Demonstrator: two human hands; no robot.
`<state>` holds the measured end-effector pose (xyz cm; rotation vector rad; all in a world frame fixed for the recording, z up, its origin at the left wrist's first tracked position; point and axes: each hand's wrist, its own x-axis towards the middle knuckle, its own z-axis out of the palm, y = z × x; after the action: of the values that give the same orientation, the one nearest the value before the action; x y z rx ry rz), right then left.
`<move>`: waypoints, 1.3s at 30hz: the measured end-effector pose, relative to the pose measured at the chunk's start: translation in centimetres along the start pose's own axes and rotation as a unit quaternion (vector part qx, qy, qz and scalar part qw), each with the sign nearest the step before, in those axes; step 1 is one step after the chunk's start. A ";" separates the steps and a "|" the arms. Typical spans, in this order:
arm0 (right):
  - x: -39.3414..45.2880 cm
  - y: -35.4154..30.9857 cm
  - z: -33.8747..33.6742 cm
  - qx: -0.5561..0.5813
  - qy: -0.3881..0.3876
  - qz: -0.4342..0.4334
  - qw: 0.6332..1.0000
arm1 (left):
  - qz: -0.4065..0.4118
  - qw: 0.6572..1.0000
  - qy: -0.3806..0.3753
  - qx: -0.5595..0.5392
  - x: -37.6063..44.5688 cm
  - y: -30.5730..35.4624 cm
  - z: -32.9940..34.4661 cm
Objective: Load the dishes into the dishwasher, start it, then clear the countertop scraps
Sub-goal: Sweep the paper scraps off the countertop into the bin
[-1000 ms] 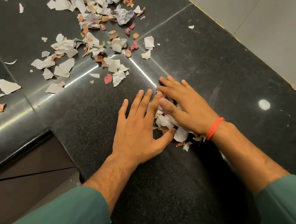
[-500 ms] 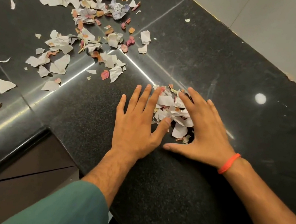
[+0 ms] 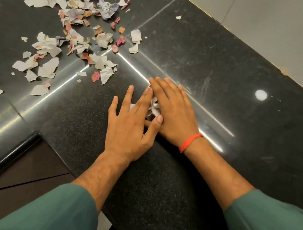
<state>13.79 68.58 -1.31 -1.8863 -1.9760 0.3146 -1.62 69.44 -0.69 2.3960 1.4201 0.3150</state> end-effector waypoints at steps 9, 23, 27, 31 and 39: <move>0.4 1.2 0.6 0.096 0.116 0.007 0.989 | -0.014 1.000 0.020 -0.007 0.0 0.0 0.0; 0.8 1.1 -0.8 0.297 0.219 0.166 0.915 | -0.004 0.994 -0.020 0.103 0.5 0.0 0.5; 0.9 1.1 -0.8 0.337 0.235 0.197 0.890 | 0.007 0.995 -0.026 0.095 0.7 0.0 0.5; 0.9 0.8 -1.1 0.339 0.241 0.199 0.887 | 0.074 0.991 -0.058 0.100 1.2 -0.1 0.3; 1.0 0.8 -1.5 0.351 0.254 0.210 0.877 | 0.136 0.982 -0.082 0.099 1.6 -0.1 0.2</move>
<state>15.10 69.51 -0.20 -1.6432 -0.9139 0.5074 -0.82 70.88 -0.87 2.7111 1.0993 0.0395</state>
